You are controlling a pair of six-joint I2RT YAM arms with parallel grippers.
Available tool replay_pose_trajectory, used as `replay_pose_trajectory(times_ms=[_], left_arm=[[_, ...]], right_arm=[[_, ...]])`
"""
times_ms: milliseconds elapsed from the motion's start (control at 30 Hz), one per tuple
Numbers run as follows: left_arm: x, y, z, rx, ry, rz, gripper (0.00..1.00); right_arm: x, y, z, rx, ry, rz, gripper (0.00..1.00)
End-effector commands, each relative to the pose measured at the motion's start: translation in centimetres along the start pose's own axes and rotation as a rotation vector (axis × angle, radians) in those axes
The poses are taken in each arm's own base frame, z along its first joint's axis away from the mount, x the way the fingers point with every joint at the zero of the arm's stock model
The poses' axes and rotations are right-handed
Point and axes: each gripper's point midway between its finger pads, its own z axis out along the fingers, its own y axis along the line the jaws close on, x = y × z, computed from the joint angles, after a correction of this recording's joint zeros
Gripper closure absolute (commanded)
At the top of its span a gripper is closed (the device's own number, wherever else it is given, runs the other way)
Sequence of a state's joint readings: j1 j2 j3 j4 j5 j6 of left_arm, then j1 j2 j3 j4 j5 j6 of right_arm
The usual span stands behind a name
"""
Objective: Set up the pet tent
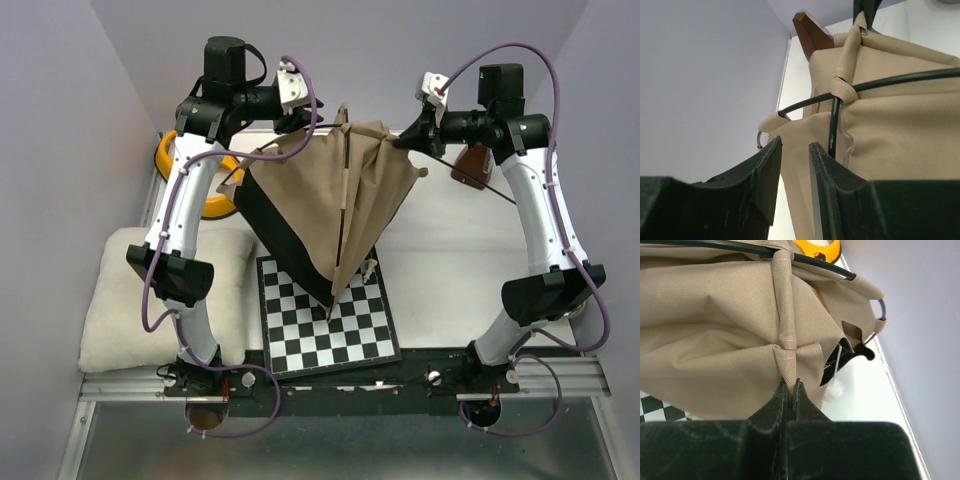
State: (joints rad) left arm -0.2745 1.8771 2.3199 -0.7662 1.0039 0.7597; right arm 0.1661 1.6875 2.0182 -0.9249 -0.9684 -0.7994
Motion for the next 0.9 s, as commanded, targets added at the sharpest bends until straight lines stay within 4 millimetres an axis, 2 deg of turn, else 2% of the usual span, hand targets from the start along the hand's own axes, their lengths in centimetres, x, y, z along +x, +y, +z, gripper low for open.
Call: replay_pose_trajectory(times_ms=[0, 133, 267, 400, 600, 767, 867], left_arm=[[-1.8, -2.3, -1.2, 0.067, -0.029, -0.005, 0.57], [-2.7, -3.9, -2.0, 0.083, -0.04, -0.01, 0.57], [-4.1, -4.0, -2.6, 0.028, -0.081, -0.013, 0.56], [-4.4, -4.3, -2.6, 0.027, -0.099, -0.048, 0.55], [-3.6, -5.4, -1.7, 0.069, -0.086, -0.099, 0.55], [-2.9, -3.9, -1.2, 0.015, -0.067, -0.083, 0.55], [-2.6, -3.7, -0.9, 0.017, -0.061, -0.077, 0.55]], right_arm=[[-2.8, -1.0, -0.2, 0.027, -0.059, -0.061, 0.99], [-3.1, -0.7, -0.1, 0.021, -0.064, -0.069, 0.99], [-3.0, -0.4, 0.1, 0.013, -0.059, -0.079, 0.99], [-2.8, -0.3, 0.3, 0.006, -0.054, -0.084, 0.99], [-3.1, 0.2, 0.3, -0.006, -0.063, -0.095, 0.99], [-3.3, 0.7, 0.4, -0.023, -0.068, -0.099, 0.99], [-3.4, 0.9, 0.4, -0.024, -0.068, -0.107, 0.99]])
